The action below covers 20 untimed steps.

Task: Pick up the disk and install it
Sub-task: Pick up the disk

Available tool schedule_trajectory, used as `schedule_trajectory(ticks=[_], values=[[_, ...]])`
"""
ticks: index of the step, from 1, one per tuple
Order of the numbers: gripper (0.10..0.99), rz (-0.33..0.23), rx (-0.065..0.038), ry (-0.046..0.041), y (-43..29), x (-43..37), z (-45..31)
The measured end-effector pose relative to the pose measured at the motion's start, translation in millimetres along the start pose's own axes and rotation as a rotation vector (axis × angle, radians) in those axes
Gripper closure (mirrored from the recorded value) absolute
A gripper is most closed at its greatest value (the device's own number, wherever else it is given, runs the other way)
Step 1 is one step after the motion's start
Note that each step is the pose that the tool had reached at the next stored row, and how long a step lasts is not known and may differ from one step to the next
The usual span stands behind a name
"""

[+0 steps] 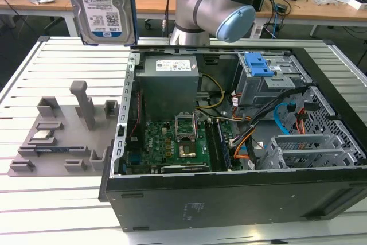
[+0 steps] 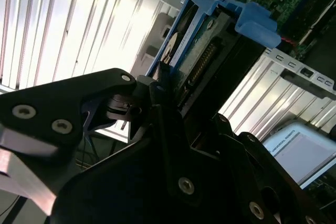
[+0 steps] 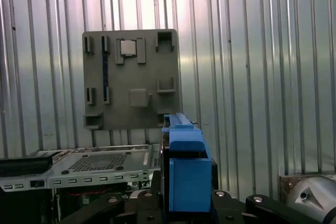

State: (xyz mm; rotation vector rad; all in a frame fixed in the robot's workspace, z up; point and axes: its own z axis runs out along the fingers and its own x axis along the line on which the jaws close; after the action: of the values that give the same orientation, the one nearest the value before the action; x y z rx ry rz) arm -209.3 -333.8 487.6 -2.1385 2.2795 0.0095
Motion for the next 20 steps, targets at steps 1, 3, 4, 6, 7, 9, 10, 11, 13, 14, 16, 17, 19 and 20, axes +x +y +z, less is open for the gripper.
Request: schedule_trajectory(ticks=[1, 3, 4, 6, 7, 9, 10, 11, 13, 14, 16, 17, 19, 20], values=[[0.725, 0.0, 0.0, 0.0, -4.0, -0.2, 0.0], [0.725, 0.0, 0.0, 0.0001, -26.5, -1.7, 0.1], [0.725, 0.0, 0.0, 0.0, -32.7, -2.1, 0.2], [0.725, 0.0, 0.0, 0.0, -46.0, -3.0, 0.3], [0.725, 0.0, 0.0, 0.0, -49.1, -3.2, 0.4], [0.725, 0.0, 0.0, 0.0001, -58.7, -3.7, 0.4], [0.725, 0.0, 0.0, 0.0002, -65.0, -4.2, 0.4], [0.725, 0.0, 0.0, 0.0, -72.5, -4.6, 0.5], [0.725, 0.0, 0.0, 0.0001, -83.8, -5.4, 0.6], [0.725, 0.0, 0.0, 0.0, -86.6, -5.5, 0.6], [0.725, 0.0, 0.0, 0.0001, -94.5, -6.1, 0.7], [0.725, 0.0, 0.0, 0.0001, -97.2, -6.2, 0.7], [0.725, 0.0, 0.0, 0.0001, -107.9, -6.9, 0.8], [0.725, 0.0, 0.0, 0.0001, -111.0, -7.1, 0.8]])
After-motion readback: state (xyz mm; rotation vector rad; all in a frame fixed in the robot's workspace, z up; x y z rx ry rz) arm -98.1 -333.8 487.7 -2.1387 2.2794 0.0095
